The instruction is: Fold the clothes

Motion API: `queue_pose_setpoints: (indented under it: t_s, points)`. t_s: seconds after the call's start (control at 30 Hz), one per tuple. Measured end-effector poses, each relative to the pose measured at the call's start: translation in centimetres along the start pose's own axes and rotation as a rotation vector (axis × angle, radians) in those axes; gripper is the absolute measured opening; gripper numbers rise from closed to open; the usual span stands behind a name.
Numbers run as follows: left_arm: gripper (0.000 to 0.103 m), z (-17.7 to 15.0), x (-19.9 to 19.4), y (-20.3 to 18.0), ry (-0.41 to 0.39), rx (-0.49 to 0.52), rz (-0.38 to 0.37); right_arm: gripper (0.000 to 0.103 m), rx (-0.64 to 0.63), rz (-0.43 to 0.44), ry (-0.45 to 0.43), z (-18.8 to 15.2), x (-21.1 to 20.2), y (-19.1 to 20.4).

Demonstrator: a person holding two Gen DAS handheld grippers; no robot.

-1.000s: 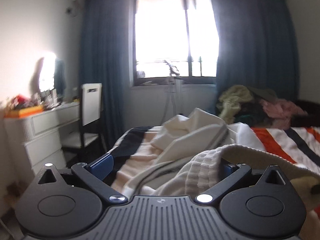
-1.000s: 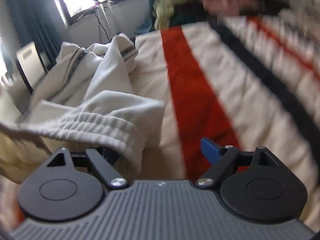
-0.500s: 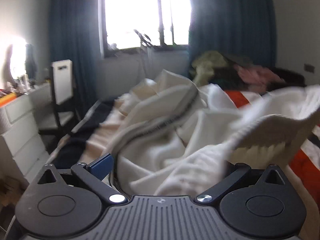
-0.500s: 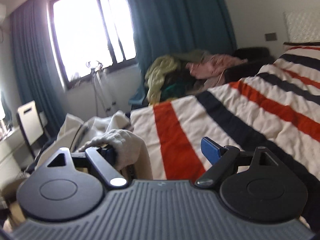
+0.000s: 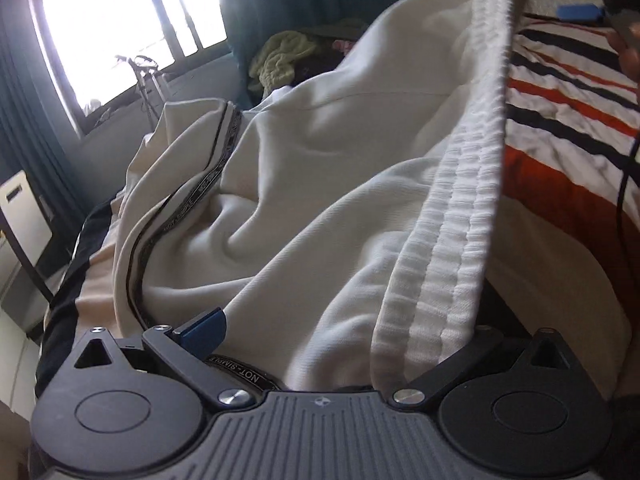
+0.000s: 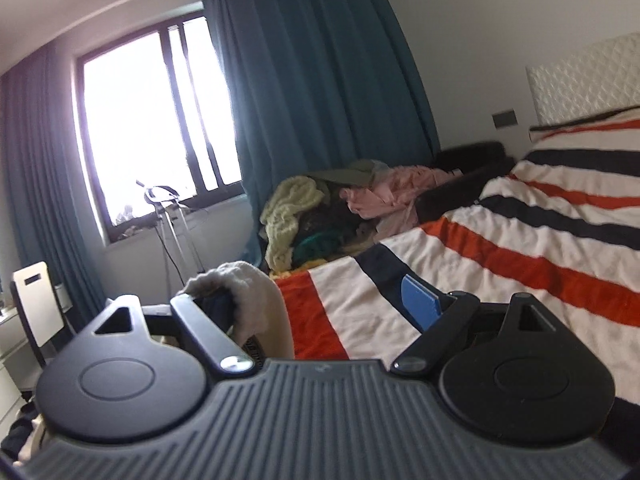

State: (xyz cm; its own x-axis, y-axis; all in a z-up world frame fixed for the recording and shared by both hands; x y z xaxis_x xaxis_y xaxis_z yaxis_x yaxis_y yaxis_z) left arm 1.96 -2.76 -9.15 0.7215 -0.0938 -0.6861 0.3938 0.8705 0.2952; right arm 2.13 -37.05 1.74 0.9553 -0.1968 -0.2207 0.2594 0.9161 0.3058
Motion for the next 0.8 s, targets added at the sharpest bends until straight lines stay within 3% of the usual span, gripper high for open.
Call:
queue_pose_setpoints:
  t_s: [0.1,0.2,0.43,0.57,0.7,0.8]
  points:
    - [0.103,-0.1,0.0,1.7,0.006,-0.073,0.050,0.086,-0.023,-0.004,-0.012,-0.1,0.2,0.3]
    - [0.103,0.1,-0.6,4.7,-0.023,-0.173,0.151,0.086,-0.046,-0.021,0.000,-0.5,0.4,0.8]
    - [0.103,1.5,-0.9,16.5,-0.091,-0.509,0.315,0.085,0.013,0.020,0.175,-4.0,-0.3,2.3]
    - [0.103,2.3,-2.7,23.4,-0.199,-0.635,0.441,0.085,-0.008,0.096,0.184,-6.1,-3.2,5.7]
    - [0.103,2.4,-6.6,26.9,-0.315,-0.621,0.529,0.086,-0.128,0.180,0.167,-7.2,-4.2,9.5]
    - [0.103,1.2,-8.0,27.0,-0.310,-0.586,0.519,0.086,-0.201,0.189,0.212,-8.1,-3.3,10.8]
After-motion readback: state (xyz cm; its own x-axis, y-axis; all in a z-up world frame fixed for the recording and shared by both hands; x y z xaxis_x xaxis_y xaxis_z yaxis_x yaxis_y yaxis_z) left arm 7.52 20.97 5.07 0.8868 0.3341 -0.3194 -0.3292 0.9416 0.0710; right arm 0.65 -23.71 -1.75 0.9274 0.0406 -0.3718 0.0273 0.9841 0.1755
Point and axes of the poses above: each gripper's, at about its wrist camera, not at the fingertips, and x roughly the way its jaws point, y to its left, z to its top, the point moved 4 cm from there along x, roughly the way its jaws point, and after that the axes turned 5 degrees about y, right-handed, at the moved point
